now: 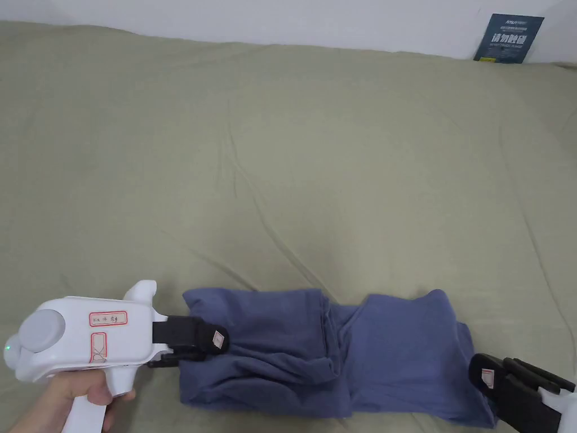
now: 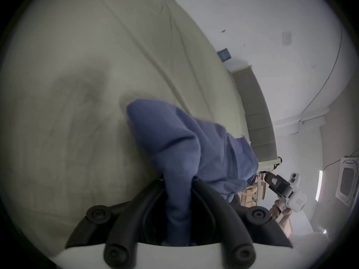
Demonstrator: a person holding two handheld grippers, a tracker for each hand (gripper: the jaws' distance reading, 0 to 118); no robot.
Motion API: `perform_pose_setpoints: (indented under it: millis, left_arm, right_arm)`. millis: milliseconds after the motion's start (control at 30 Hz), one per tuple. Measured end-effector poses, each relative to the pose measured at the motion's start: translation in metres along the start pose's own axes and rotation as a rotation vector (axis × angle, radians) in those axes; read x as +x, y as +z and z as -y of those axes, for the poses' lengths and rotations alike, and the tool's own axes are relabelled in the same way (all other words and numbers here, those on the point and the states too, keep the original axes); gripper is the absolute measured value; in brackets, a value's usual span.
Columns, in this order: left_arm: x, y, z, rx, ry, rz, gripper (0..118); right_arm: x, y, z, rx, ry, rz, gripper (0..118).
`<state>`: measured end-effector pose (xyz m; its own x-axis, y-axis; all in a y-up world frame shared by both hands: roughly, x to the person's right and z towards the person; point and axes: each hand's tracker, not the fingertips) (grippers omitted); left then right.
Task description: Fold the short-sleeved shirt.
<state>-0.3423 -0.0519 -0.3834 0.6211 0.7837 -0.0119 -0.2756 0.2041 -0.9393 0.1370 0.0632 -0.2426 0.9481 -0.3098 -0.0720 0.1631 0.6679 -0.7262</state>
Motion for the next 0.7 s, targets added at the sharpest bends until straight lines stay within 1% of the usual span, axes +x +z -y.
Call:
perform_pose_setpoints:
  millis: [100,133,233,300,433,467,567,600,667,700]
  left_arm:
    - [0.003,0.021,0.009,0.009,-0.002,-0.038,10]
    - [0.005,0.030,0.010,0.035,-0.019,-0.076,10]
    - [-0.002,0.064,0.016,0.084,0.039,-0.077,10]
    - [-0.001,0.096,0.022,0.124,0.024,-0.181,10]
    - [0.011,0.147,0.027,0.154,0.002,-0.324,10]
    - [0.017,0.153,0.027,0.162,-0.003,-0.365,10]
    - [0.047,0.157,0.025,0.158,-0.056,-0.420,10]
    - [0.062,0.152,0.024,0.148,-0.100,-0.438,10]
    - [0.092,0.141,0.020,0.140,-0.125,-0.474,10]
    - [0.108,0.132,0.019,0.129,-0.162,-0.524,10]
  right_arm:
    - [-0.001,0.005,-0.001,0.013,0.002,-0.013,0]
    - [-0.002,0.007,-0.001,0.016,0.005,-0.016,0]
    - [-0.003,0.012,-0.002,0.034,0.007,-0.038,0]
    - [-0.004,0.014,-0.003,0.041,0.016,-0.050,0]
    - [-0.003,0.018,-0.005,0.053,0.034,-0.071,0]
    - [-0.003,0.019,-0.005,0.058,0.039,-0.073,0]
    - [-0.002,0.022,-0.004,0.070,0.048,-0.070,0]
    - [0.000,0.023,-0.004,0.073,0.051,-0.067,0]
    - [0.003,0.027,-0.003,0.082,0.056,-0.057,0]
    - [0.004,0.030,-0.002,0.089,0.061,-0.040,0]
